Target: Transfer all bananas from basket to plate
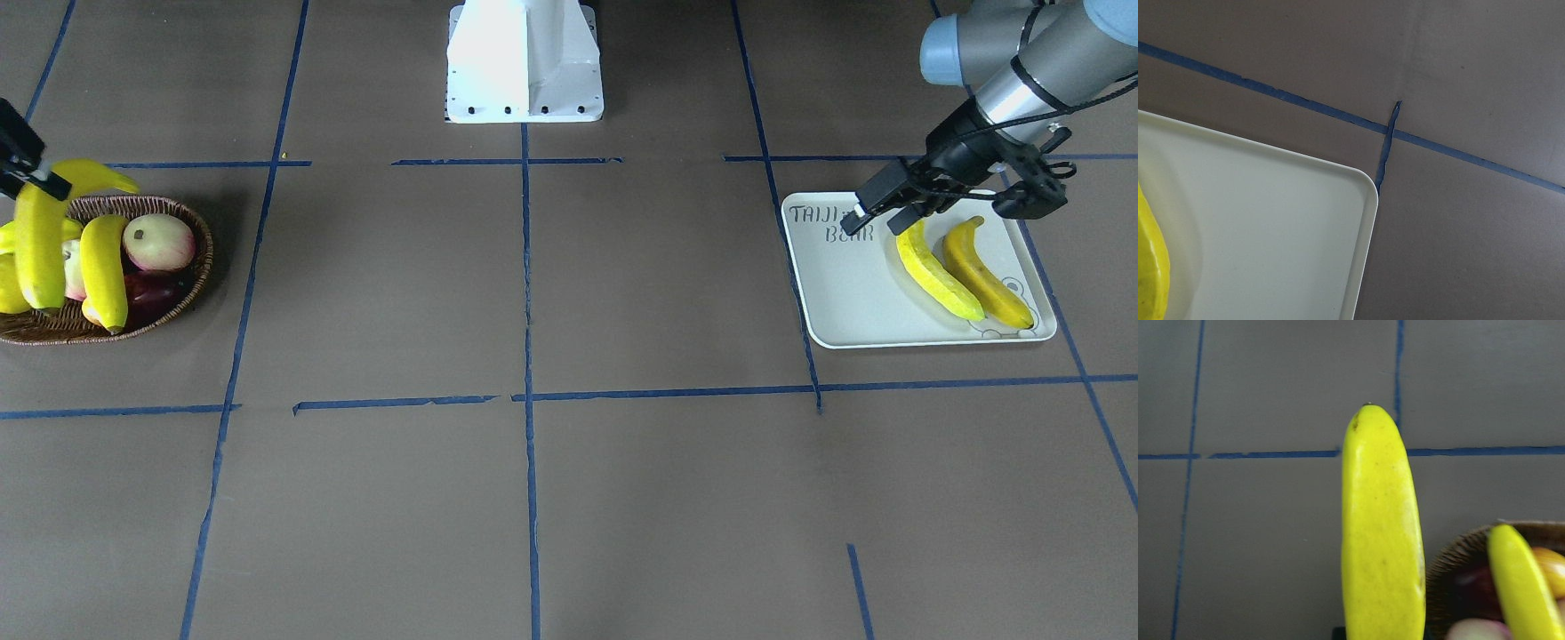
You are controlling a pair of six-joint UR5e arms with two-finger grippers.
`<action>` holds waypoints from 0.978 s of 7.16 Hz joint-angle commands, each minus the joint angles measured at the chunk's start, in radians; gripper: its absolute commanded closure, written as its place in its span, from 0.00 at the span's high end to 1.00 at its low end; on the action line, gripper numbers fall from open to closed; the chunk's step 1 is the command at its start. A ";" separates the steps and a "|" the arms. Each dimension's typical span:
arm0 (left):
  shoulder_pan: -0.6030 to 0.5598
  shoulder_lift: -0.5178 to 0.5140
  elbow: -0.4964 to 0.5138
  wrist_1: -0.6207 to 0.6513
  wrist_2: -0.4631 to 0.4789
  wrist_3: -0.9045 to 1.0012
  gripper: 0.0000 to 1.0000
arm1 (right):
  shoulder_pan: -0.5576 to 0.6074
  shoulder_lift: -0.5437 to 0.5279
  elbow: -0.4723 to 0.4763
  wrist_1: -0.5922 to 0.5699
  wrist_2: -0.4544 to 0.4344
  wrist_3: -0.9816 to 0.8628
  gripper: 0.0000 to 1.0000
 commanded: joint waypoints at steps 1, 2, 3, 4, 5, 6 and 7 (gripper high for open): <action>0.071 -0.155 0.043 -0.013 0.037 -0.184 1.00 | -0.233 0.215 0.006 0.005 -0.196 0.322 0.01; 0.090 -0.222 0.055 -0.016 0.035 -0.253 1.00 | -0.328 0.259 0.009 0.064 -0.277 0.402 0.01; 0.102 -0.279 0.057 -0.016 0.038 -0.330 0.99 | -0.452 0.276 0.008 0.147 -0.403 0.506 0.01; 0.110 -0.331 0.069 -0.015 0.050 -0.367 0.99 | -0.596 0.296 0.006 0.198 -0.581 0.534 0.01; 0.117 -0.361 0.087 -0.015 0.051 -0.372 0.99 | -0.676 0.340 0.000 0.198 -0.635 0.526 0.01; 0.137 -0.396 0.101 -0.012 0.052 -0.374 0.99 | -0.727 0.362 -0.003 0.189 -0.667 0.521 0.01; 0.165 -0.424 0.115 -0.012 0.052 -0.374 0.99 | -0.769 0.376 -0.003 0.186 -0.724 0.518 0.01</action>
